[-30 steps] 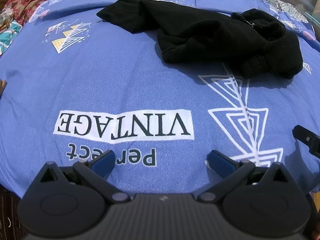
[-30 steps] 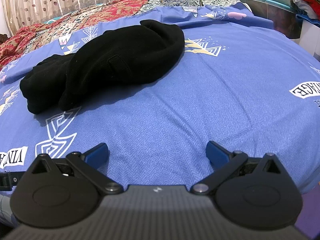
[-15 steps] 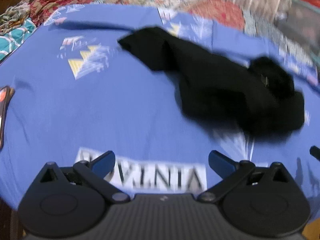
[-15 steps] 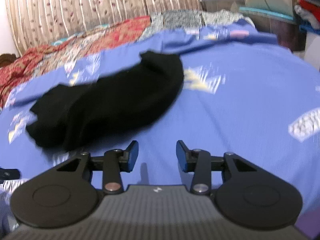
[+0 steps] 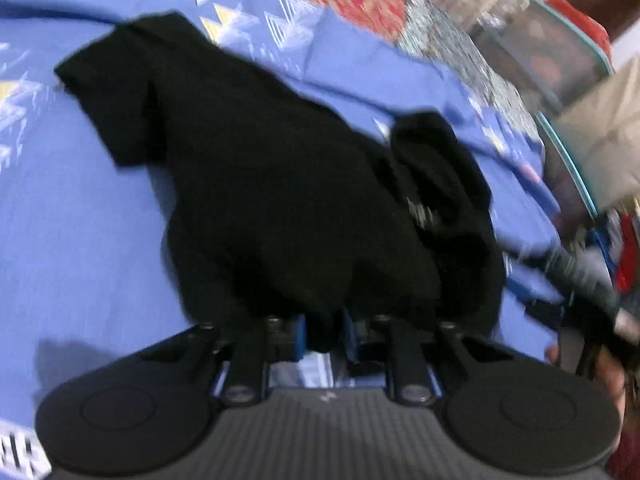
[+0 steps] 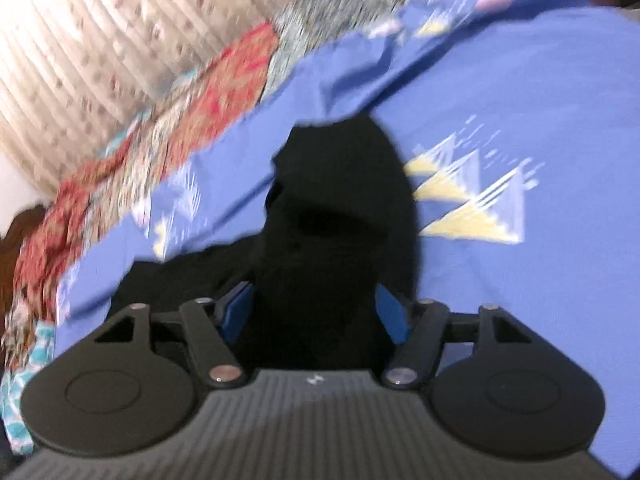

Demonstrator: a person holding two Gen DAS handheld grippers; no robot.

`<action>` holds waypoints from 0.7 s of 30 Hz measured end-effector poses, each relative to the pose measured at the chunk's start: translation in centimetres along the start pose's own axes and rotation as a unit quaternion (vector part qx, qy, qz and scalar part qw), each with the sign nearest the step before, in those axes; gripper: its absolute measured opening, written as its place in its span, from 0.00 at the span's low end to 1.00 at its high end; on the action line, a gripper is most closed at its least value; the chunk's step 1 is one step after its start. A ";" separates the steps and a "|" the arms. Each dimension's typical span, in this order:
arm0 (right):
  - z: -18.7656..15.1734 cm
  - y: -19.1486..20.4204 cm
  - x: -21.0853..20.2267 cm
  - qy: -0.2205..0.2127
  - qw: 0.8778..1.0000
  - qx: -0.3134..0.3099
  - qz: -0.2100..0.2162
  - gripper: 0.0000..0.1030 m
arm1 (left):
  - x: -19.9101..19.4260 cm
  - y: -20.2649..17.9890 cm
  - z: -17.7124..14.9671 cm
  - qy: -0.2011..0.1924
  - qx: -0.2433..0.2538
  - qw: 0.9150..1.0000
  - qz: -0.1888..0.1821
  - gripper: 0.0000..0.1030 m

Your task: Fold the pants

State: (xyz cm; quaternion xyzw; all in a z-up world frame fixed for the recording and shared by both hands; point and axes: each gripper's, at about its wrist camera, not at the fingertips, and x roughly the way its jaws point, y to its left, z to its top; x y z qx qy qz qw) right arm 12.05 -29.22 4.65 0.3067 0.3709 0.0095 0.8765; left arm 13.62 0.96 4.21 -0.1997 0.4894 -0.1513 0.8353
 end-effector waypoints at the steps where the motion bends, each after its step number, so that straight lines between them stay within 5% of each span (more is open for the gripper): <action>1: -0.2 0.6 0.4 0.015 1.000 -0.024 0.001 0.04 | 0.0 -0.2 1.2 -0.015 0.004 1.000 0.002 0.13; 5: -0.7 0.9 -3.8 -0.056 0.997 -0.046 0.010 0.06 | -2.5 -2.4 7.3 -0.122 0.028 0.992 0.015 0.12; 8: -2.5 0.0 -8.5 -0.108 0.993 -0.045 0.025 0.06 | -4.5 -4.1 10.6 -0.217 0.022 0.976 0.022 0.19; 10: -4.6 -0.9 -10.3 -0.101 0.993 -0.054 0.032 0.06 | -5.4 -5.0 11.4 -0.257 0.021 0.965 0.045 0.52; 11: -5.6 -1.4 -10.5 -0.090 0.994 -0.060 0.023 0.07 | -5.7 -5.0 11.2 -0.261 0.020 0.964 0.048 0.80; 14: -7.8 -3.5 -10.3 -0.053 0.997 -0.053 -0.008 0.14 | -5.4 -4.8 7.9 -0.238 0.049 0.970 0.023 0.87; 17: -6.6 -6.2 -11.1 -0.066 0.998 -0.001 -0.003 0.43 | -4.2 -4.0 3.0 -0.163 0.093 0.982 -0.017 0.88; 21: -2.6 -5.7 -11.1 -0.117 0.992 -0.030 -0.034 0.45 | -0.3 -3.2 -2.0 -0.054 0.092 0.994 -0.023 0.88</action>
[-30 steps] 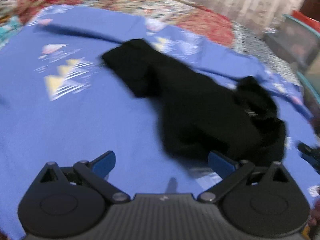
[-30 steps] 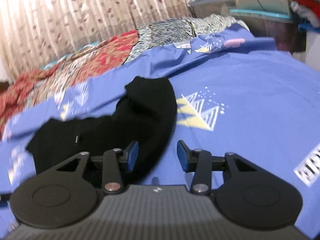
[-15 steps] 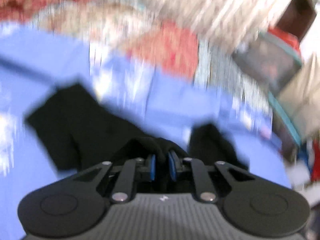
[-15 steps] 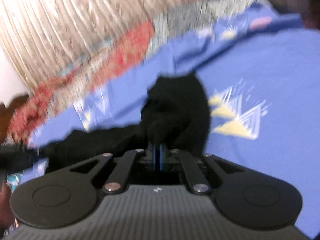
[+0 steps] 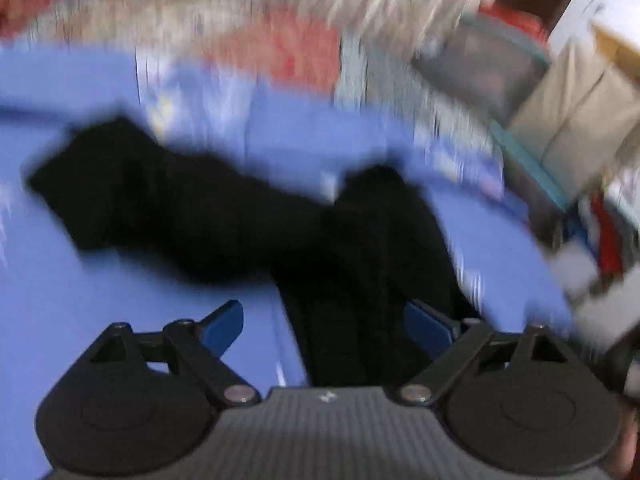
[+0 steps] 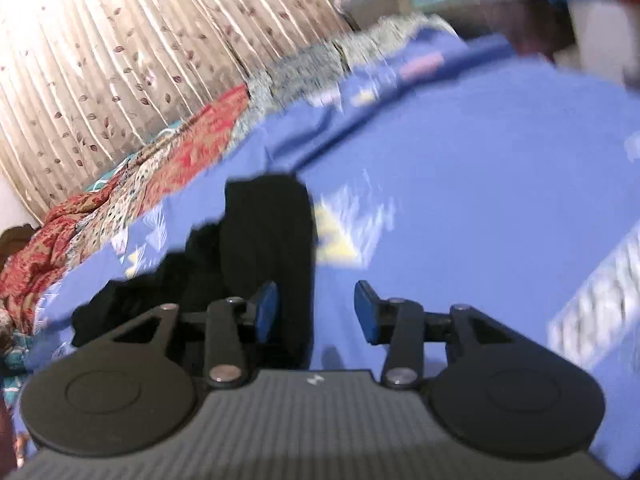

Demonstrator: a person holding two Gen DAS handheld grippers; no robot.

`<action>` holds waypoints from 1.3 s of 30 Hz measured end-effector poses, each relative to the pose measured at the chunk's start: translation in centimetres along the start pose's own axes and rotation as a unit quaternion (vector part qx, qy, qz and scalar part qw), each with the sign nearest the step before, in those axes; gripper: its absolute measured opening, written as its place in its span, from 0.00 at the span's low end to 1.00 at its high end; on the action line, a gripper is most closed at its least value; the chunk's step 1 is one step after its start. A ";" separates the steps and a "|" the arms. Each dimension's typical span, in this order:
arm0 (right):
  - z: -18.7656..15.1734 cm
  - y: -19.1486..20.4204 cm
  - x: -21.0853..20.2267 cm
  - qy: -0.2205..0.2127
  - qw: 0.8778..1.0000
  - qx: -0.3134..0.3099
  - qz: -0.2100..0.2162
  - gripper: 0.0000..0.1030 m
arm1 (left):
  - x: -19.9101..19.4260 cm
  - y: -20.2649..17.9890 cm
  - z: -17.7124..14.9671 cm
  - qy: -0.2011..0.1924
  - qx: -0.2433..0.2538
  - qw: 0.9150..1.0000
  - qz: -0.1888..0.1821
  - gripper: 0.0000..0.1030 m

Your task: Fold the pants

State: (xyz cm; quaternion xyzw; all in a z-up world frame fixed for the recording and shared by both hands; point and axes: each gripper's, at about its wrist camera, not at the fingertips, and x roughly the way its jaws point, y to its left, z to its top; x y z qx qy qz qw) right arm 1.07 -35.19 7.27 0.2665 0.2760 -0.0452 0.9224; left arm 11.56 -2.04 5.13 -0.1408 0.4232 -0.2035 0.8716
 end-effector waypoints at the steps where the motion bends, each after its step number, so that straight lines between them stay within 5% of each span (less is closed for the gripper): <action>1: 1.1 0.8 0.9 -0.005 1.000 -0.022 0.002 0.45 | 1.6 0.2 -0.9 0.030 -0.017 0.999 0.001 0.88; 4: 4.2 4.3 5.4 0.005 0.995 -0.096 -0.002 0.47 | 5.6 1.5 -2.0 0.096 -0.092 0.991 -0.016 0.85; 6: 5.6 5.9 9.0 0.030 0.991 -0.128 0.014 0.60 | 6.6 1.2 -2.0 0.081 -0.121 0.989 -0.011 0.82; 7: 6.0 6.9 10.8 0.044 0.989 -0.140 0.019 0.65 | 6.9 0.5 -1.8 0.075 -0.114 0.991 -0.014 0.73; 8: 6.4 7.4 12.9 0.058 0.986 -0.156 0.018 0.76 | 7.4 -0.1 -1.6 0.084 -0.109 0.990 -0.025 0.47; 11: 5.1 8.2 18.0 0.117 0.974 -0.190 -0.025 0.81 | 7.9 -1.2 -1.8 0.083 -0.096 0.992 -0.009 0.34; 13: 3.7 7.6 20.2 0.176 0.968 -0.175 -0.035 0.42 | 7.0 -1.0 -2.0 0.075 -0.091 0.993 -0.015 0.21; 15: 3.4 7.1 19.4 0.158 0.975 -0.151 -0.042 0.11 | 4.8 0.6 -1.1 0.059 -0.108 0.992 -0.027 0.11; 18: 5.5 5.6 15.4 0.109 0.993 -0.051 0.003 0.11 | 1.7 4.0 0.0 0.027 -0.150 0.987 -0.049 0.10; 21: 7.0 4.6 9.5 0.048 0.995 0.033 0.078 0.10 | -2.3 6.7 0.0 -0.015 -0.172 0.984 -0.045 0.10; 26: 3.6 2.2 0.1 0.009 0.976 0.117 0.183 0.11 | -10.5 10.6 -1.9 -0.079 -0.201 0.976 -0.040 0.10; 29: -1.5 1.5 -2.8 0.066 0.977 0.095 0.177 0.17 | -15.2 12.6 -4.4 -0.096 -0.196 0.976 -0.009 0.10; 32: -5.9 0.3 -4.3 0.140 0.985 0.044 0.093 0.40 | -17.5 14.3 -7.1 -0.080 -0.198 0.977 0.022 0.10; 34: -6.4 -0.3 -5.1 0.137 0.990 0.001 0.038 0.40 | -17.3 14.8 -8.4 -0.065 -0.202 0.976 0.043 0.22; 36: -5.0 -0.7 -5.6 0.113 0.993 -0.010 0.024 0.40 | -16.4 15.8 -9.0 -0.053 -0.224 0.972 0.046 0.59; 39: -1.7 0.5 -5.0 0.067 0.997 -0.043 0.018 0.48 | -14.7 16.5 -9.6 -0.041 -0.250 0.966 0.044 0.79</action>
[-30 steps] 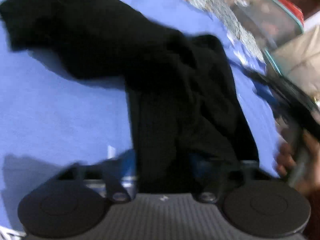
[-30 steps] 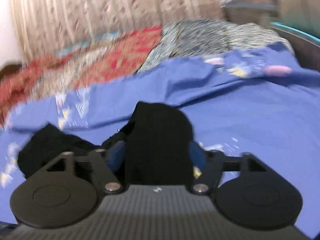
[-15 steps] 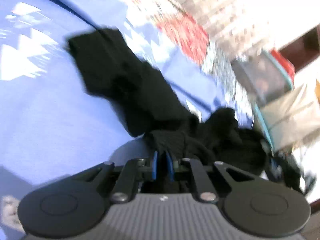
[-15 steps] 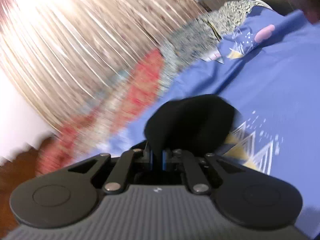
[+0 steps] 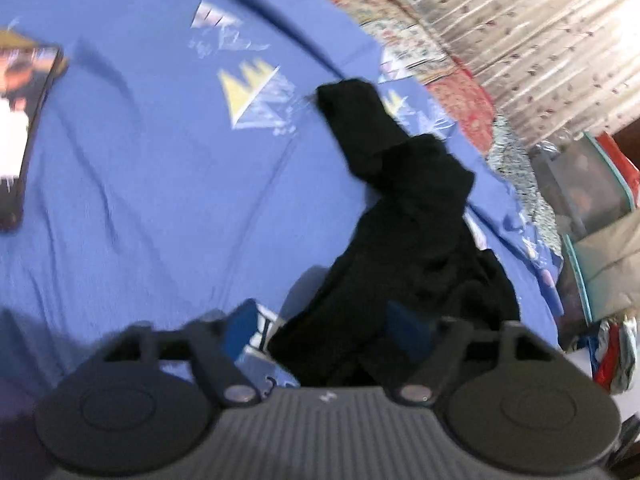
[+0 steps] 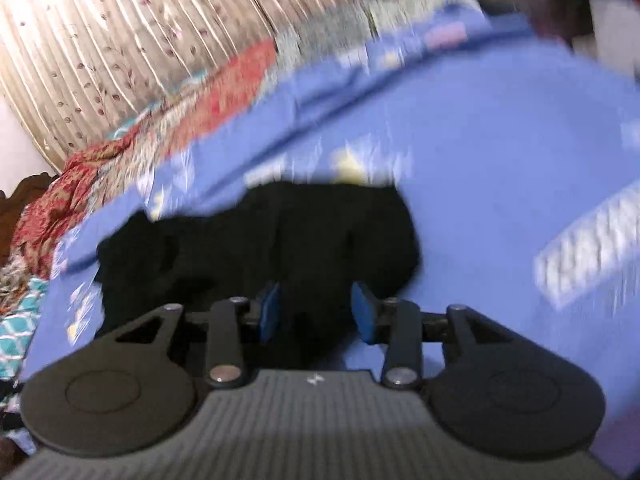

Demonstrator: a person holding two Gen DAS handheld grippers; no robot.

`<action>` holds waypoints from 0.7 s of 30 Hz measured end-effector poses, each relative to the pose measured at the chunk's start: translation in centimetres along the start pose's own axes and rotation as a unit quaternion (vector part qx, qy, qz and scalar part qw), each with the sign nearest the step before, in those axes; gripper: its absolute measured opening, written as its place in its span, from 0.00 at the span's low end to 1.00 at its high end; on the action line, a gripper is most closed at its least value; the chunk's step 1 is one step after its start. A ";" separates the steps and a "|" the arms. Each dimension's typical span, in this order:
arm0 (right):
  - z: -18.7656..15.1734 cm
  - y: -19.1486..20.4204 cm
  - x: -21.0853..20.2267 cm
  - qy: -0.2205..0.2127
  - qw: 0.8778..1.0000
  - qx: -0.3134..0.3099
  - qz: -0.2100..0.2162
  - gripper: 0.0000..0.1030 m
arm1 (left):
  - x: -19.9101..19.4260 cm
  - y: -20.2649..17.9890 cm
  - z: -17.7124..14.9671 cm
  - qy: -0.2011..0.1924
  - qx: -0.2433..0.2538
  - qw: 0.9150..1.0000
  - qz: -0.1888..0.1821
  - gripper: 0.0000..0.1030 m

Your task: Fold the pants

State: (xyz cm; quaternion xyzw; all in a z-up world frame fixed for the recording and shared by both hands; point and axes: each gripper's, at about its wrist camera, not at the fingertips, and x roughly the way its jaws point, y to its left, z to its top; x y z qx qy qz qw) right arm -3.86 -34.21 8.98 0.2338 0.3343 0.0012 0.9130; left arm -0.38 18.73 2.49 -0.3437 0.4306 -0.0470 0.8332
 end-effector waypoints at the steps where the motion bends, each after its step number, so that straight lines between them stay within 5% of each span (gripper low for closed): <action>1: 1.3 1.0 1.0 -0.008 1.000 -0.027 -0.001 0.50 | 0.6 0.0 -0.1 0.005 -0.003 1.000 -0.003 0.80; 5: 4.7 6.5 8.3 0.003 0.992 -0.128 0.011 0.56 | 1.9 -0.4 -0.6 0.024 -0.001 0.999 -0.022 0.87; 10: 4.4 11.9 17.8 0.095 0.981 -0.167 0.039 0.72 | 3.9 -1.2 -1.3 0.032 0.005 0.999 -0.003 0.86; 11: 4.2 12.3 19.8 0.113 0.979 -0.171 0.015 0.68 | 4.2 -1.4 -1.3 0.033 0.005 0.999 0.007 0.70; 13: 4.5 11.7 22.4 0.143 0.976 -0.158 -0.050 0.06 | 4.3 -1.6 -1.3 0.033 0.008 0.999 0.006 0.40; 14: 5.4 10.7 22.4 0.145 0.978 -0.135 -0.062 0.06 | 3.8 -1.7 -0.8 0.030 0.008 1.000 -0.002 0.11; 18: 12.6 6.7 14.8 0.012 0.998 -0.039 -0.042 0.06 | -0.5 -1.1 3.3 -0.030 -0.010 0.999 -0.032 0.09; 21: 18.5 2.6 5.9 -0.108 0.993 0.027 -0.041 0.06 | -4.7 -0.8 5.9 -0.075 -0.027 0.995 -0.067 0.09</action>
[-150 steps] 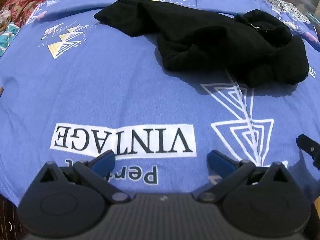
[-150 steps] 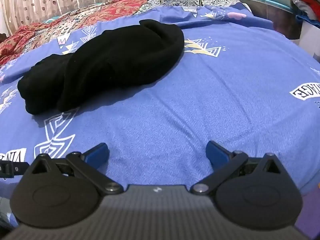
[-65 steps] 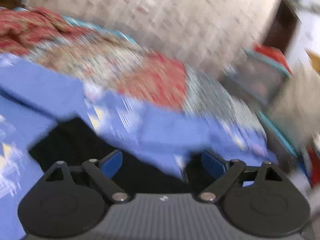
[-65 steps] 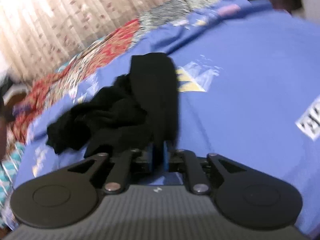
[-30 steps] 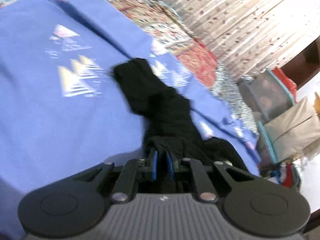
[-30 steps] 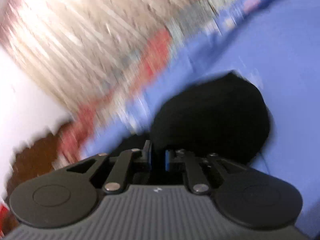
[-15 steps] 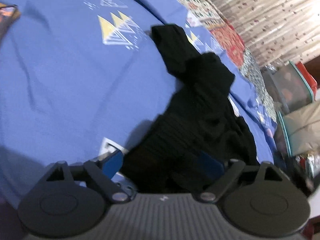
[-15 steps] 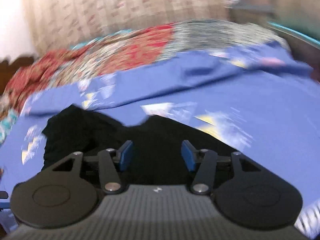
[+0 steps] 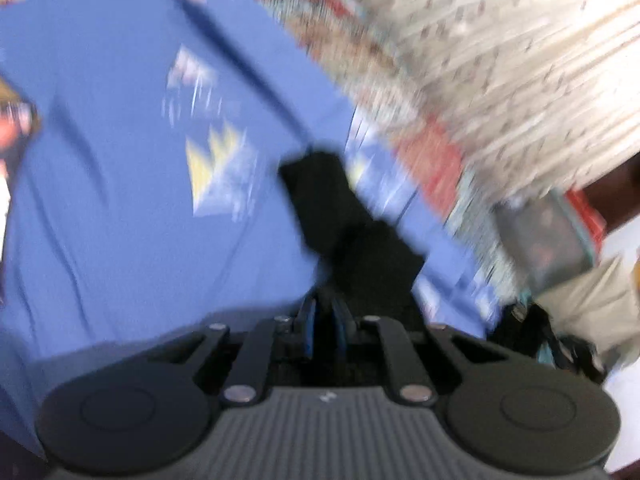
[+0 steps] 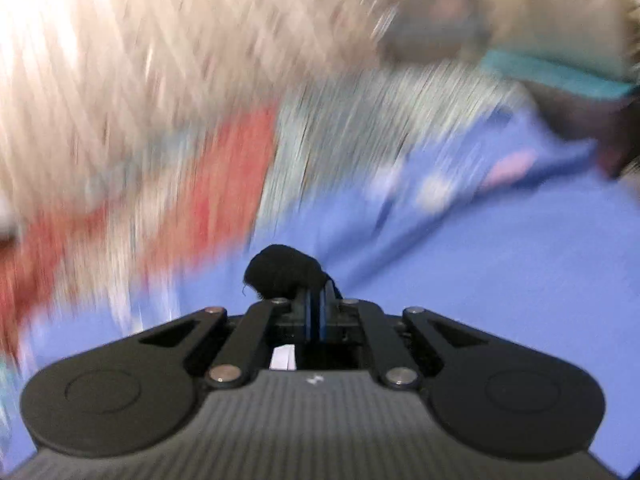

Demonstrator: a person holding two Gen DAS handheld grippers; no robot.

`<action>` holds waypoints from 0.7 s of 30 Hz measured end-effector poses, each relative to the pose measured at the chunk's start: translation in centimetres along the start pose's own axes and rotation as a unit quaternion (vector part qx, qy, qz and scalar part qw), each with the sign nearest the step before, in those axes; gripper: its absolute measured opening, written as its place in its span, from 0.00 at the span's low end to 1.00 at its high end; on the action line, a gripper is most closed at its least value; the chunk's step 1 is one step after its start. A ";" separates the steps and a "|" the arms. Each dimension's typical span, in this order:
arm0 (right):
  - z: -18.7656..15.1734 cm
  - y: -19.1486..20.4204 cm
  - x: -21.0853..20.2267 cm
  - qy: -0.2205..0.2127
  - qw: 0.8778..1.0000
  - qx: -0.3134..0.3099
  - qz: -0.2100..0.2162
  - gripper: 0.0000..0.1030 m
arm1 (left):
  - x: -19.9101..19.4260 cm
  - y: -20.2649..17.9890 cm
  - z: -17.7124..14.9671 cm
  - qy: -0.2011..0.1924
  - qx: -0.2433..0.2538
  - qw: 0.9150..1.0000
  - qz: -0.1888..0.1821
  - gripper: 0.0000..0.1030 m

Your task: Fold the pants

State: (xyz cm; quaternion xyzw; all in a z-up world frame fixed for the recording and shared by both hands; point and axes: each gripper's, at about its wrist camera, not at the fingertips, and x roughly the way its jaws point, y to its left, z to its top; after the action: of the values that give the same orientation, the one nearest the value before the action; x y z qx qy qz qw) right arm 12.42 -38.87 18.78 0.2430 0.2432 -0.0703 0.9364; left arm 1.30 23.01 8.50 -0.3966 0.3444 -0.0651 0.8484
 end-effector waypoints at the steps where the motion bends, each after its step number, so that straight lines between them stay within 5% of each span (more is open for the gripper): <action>1: 1.7 -1.2 -2.1 -0.031 0.999 0.016 -0.007 0.06 | -0.9 -0.4 0.4 -0.008 0.007 1.000 0.000 0.09; 4: 5.7 -5.7 -7.5 -0.109 0.991 0.065 -0.037 0.06 | -3.3 -1.1 0.1 -0.019 0.034 0.999 0.015 0.09; 7: 6.0 -11.0 -11.6 -0.138 0.983 0.103 -0.056 0.06 | -4.5 -0.1 -1.4 -0.006 0.023 0.999 0.034 0.09; 11: 1.5 -17.8 -14.4 -0.126 0.972 0.172 -0.098 0.06 | -4.9 2.5 -4.2 0.015 -0.002 0.998 0.068 0.09; 14: -3.8 -22.6 -14.0 -0.069 0.958 0.226 -0.161 0.08 | -4.0 4.2 -6.0 0.041 -0.007 0.994 0.099 0.09; 16: -6.9 -25.1 -13.1 -0.015 0.941 0.261 -0.215 0.12 | -3.0 5.0 -7.3 0.072 0.003 0.989 0.127 0.12; 17: -8.2 -26.3 -13.2 -0.003 0.928 0.290 -0.235 0.23 | -2.8 5.2 -7.7 0.080 0.007 0.988 0.131 0.15; 18: -9.3 -27.3 -14.0 -0.006 0.914 0.326 -0.243 0.40 | -2.9 5.2 -7.9 0.083 0.011 0.988 0.131 0.17; 21: -10.4 -28.2 -16.7 -0.065 0.886 0.384 -0.253 0.47 | -4.5 4.7 -7.2 0.062 0.034 0.990 0.123 0.31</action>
State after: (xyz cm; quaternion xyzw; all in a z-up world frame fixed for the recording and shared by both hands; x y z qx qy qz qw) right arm -13.60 -58.16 7.18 0.5083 0.1886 -0.4082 0.7344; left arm -7.41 23.38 4.26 -0.3170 0.4398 0.0036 0.8403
